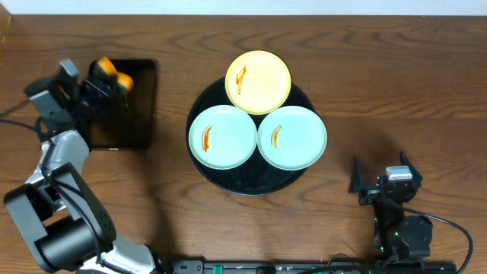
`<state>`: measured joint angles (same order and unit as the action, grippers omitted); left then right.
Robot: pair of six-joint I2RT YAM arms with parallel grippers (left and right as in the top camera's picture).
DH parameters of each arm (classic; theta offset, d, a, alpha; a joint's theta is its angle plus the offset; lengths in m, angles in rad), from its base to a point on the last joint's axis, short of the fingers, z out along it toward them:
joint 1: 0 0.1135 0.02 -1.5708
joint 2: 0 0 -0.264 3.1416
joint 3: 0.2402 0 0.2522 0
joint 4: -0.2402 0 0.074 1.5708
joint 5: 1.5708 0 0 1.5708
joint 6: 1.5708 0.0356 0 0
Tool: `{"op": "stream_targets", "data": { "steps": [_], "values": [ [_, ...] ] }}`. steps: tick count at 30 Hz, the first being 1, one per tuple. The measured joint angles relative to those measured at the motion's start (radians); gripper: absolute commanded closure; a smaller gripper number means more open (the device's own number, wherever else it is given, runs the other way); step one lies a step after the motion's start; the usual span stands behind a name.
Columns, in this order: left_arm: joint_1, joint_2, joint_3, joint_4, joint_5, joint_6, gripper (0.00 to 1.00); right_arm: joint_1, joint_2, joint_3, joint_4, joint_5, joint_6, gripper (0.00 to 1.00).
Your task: Clean dirty plates on tray and stack at the side
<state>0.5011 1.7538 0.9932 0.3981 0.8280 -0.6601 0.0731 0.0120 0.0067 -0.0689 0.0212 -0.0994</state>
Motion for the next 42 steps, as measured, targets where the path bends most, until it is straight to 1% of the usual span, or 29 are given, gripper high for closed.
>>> {"op": "stream_targets", "data": {
  "steps": [1, 2, 4, 5, 6, 8, 9, 11, 13, 14, 15, 17, 19, 20, 21, 24, 25, 28, 29, 31, 32, 34, 35, 36, 37, 39, 40, 41, 42],
  "values": [
    [0.005, 0.0, 0.002, 0.109, 0.038, -0.039, 0.93, 0.0, 0.0, 0.0, -0.001, 0.0, 0.0, 0.01],
    [0.008, 0.0, 0.005, 0.246, 0.079, -0.104, 0.93, 0.0, 0.0, 0.0, -0.001, 0.0, 0.0, 0.01],
    [0.011, -0.003, 0.012, 0.443, 0.132, -0.206, 0.92, 0.0, 0.0, 0.0, 0.0, 0.0, 0.0, 0.01],
    [0.011, -0.006, 0.015, 0.516, 0.155, -0.256, 0.92, 0.0, 0.0, 0.0, -0.001, 0.0, 0.0, 0.01],
    [0.01, -0.013, 0.016, 0.568, 0.176, -0.303, 0.92, 0.0, 0.0, 0.0, -0.001, 0.0, 0.0, 0.01],
    [0.009, -0.022, 0.017, 0.561, 0.201, -0.328, 0.93, 0.0, 0.0, 0.0, -0.001, 0.0, 0.0, 0.01],
    [0.008, -0.024, 0.018, 0.519, 0.213, -0.328, 0.92, 0.0, 0.0, 0.0, -0.001, 0.0, 0.0, 0.01],
    [0.008, -0.026, 0.023, 0.344, 0.216, -0.27, 0.92, 0.0, 0.0, 0.0, -0.001, 0.0, 0.0, 0.01],
    [0.008, -0.026, 0.03, 0.081, 0.178, -0.186, 0.92, 0.0, 0.0, 0.0, 0.0, 0.0, 0.0, 0.01],
    [0.008, -0.025, 0.03, -0.096, 0.121, -0.131, 0.92, 0.0, 0.0, 0.0, -0.001, 0.0, 0.0, 0.01],
    [0.007, -0.022, 0.022, -0.229, 0.046, -0.096, 0.92, 0.0, 0.0, 0.0, 0.0, 0.0, 0.0, 0.01],
    [0.007, -0.013, 0.015, -0.354, -0.056, -0.067, 0.92, 0.0, 0.0, 0.0, -0.001, 0.0, 0.0, 0.01],
    [0.014, -0.006, 0.003, -0.372, -0.11, -0.043, 0.92, 0.0, 0.0, 0.0, -0.001, 0.0, 0.0, 0.01],
    [0.018, -0.005, 0.001, -0.348, -0.109, -0.035, 0.93, 0.0, 0.0, 0.0, -0.001, 0.0, 0.0, 0.01],
    [0.024, -0.005, -0.001, -0.285, -0.087, -0.029, 0.93, 0.0, 0.0, 0.0, -0.001, 0.0, 0.0, 0.01],
    [0.039, -0.005, 0.002, 0.003, 0.025, -0.073, 0.93, 0.0, 0.0, 0.0, 0.0, 0.0, 0.0, 0.01],
    [0.041, -0.005, 0.004, 0.138, 0.069, -0.122, 0.92, 0.0, 0.0, 0.0, 0.0, 0.0, 0.0, 0.01],
    [0.04, -0.01, 0.012, 0.472, 0.155, -0.279, 0.93, 0.0, 0.0, 0.0, 0.0, 0.0, 0.0, 0.01],
    [0.039, -0.014, 0.015, 0.554, 0.173, -0.33, 0.92, 0.0, 0.0, 0.0, 0.0, 0.0, 0.0, 0.01],
    [0.039, -0.024, 0.017, 0.65, 0.205, -0.396, 0.93, 0.0, 0.0, 0.0, -0.001, 0.0, 0.0, 0.01],
    [0.039, -0.029, 0.017, 0.656, 0.215, -0.412, 0.92, 0.0, 0.0, 0.0, -0.001, 0.0, 0.0, 0.01],
    [0.039, -0.035, 0.02, 0.567, 0.226, -0.409, 0.93, 0.0, 0.0, 0.0, -0.001, 0.0, 0.0, 0.01],
    [0.039, -0.035, 0.021, 0.494, 0.229, -0.387, 0.93, 0.0, 0.0, 0.0, -0.001, 0.0, 0.0, 0.01],
    [0.038, -0.035, 0.027, 0.351, 0.224, -0.346, 0.92, 0.0, 0.0, 0.0, -0.001, 0.0, 0.0, 0.01],
    [0.038, -0.034, 0.027, 0.248, 0.213, -0.301, 0.92, 0.0, 0.0, 0.0, -0.001, 0.0, 0.0, 0.01],
    [0.034, -0.034, 0.033, -0.06, 0.129, -0.204, 0.92, 0.0, 0.0, 0.0, -0.001, 0.0, 0.0, 0.01],
    [0.03, -0.031, 0.026, -0.206, 0.055, -0.148, 0.92, 0.0, 0.0, 0.0, 0.0, 0.0, 0.0, 0.01],
    [0.027, -0.022, 0.02, -0.296, -0.008, -0.112, 0.92, 0.0, 0.0, 0.0, -0.001, 0.0, 0.0, 0.01],
    [0.024, -0.015, 0.013, -0.353, -0.061, -0.085, 0.92, 0.0, 0.0, 0.0, 0.0, 0.0, 0.0, 0.01]
  ]
}}
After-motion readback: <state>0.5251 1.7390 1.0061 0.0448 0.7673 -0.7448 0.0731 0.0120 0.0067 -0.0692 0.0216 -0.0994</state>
